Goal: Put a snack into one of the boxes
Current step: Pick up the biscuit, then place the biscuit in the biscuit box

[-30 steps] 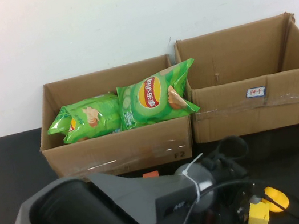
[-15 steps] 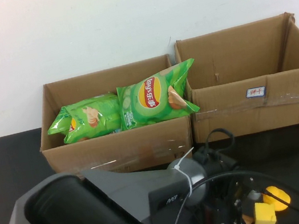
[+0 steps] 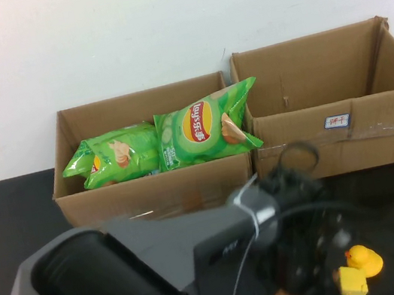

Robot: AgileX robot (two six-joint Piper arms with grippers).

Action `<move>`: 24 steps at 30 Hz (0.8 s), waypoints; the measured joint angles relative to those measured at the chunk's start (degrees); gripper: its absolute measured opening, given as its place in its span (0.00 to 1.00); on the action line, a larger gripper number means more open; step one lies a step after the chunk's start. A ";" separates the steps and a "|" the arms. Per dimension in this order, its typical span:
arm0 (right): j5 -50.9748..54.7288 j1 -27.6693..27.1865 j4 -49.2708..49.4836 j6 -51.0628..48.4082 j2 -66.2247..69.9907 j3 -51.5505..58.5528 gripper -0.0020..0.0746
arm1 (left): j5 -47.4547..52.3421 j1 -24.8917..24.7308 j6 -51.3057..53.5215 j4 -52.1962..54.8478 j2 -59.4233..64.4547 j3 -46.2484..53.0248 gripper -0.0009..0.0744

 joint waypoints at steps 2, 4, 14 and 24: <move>-0.12 0.00 0.00 0.00 0.00 0.00 0.03 | 3.28 0.00 0.00 0.91 -0.88 -4.34 0.58; -0.22 0.00 0.00 0.00 0.00 0.00 0.03 | 5.89 0.00 0.00 1.49 -1.67 -9.09 0.58; -0.34 0.00 0.57 0.11 0.00 0.00 0.03 | 1.35 0.00 1.10 10.63 -2.62 -37.57 0.58; -0.78 0.00 1.18 0.06 0.00 0.00 0.03 | -22.92 3.54 -13.43 27.76 -0.43 -40.18 0.58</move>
